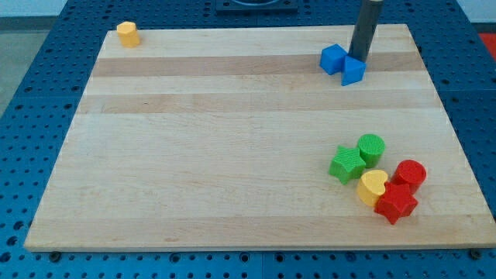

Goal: Push the blue triangle into the green star

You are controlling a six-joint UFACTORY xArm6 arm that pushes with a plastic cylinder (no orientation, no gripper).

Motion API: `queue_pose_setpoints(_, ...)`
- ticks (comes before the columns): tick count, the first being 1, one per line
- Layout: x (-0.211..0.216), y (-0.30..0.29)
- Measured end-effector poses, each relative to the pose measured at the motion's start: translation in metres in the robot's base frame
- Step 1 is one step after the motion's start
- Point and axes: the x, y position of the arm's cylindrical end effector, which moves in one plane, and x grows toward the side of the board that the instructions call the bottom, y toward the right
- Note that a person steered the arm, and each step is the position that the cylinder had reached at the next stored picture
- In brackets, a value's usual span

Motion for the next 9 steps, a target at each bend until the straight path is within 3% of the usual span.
queue_pose_setpoints(3,0.024,-0.027)
queue_pose_setpoints(9,0.182,-0.033)
